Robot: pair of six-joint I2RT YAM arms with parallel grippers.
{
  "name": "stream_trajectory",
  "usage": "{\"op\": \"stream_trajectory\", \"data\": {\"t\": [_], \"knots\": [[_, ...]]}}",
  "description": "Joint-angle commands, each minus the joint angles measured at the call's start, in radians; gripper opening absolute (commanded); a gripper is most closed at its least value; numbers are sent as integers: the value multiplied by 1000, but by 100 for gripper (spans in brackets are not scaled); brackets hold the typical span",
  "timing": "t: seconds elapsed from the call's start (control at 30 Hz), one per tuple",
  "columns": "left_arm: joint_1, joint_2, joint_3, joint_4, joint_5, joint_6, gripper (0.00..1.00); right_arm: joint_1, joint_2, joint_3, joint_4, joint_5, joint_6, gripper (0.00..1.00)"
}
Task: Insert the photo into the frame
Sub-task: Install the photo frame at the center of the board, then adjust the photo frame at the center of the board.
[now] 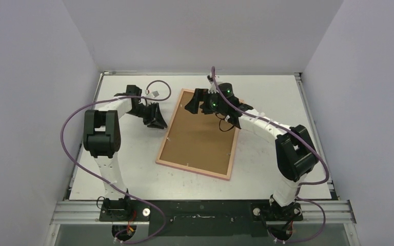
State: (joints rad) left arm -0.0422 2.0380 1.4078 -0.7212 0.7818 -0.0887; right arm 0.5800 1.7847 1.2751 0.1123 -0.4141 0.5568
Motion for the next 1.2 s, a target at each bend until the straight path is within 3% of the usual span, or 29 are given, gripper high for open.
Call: {"op": "stream_trajectory", "data": {"t": [0.0, 0.17, 0.37, 0.8, 1.1, 1.17], "knots": [[-33, 66, 99, 48, 6, -46, 28, -61, -75, -50, -183, 177, -2, 90], [-52, 132, 190, 63, -8, -62, 27, -173, -186, -157, -272, 297, 32, 90], [-73, 177, 220, 84, -12, -82, 17, -270, -265, -260, -313, 331, 40, 90], [-74, 11, -116, 218, 41, -100, 8, -369, -49, -211, -203, 144, 61, 90], [-96, -95, -287, 195, 37, -37, 8, -368, 33, -94, -201, 55, 57, 90], [-100, -107, -301, 180, 27, -17, 11, -365, 52, -59, -196, 33, 58, 90]]}}
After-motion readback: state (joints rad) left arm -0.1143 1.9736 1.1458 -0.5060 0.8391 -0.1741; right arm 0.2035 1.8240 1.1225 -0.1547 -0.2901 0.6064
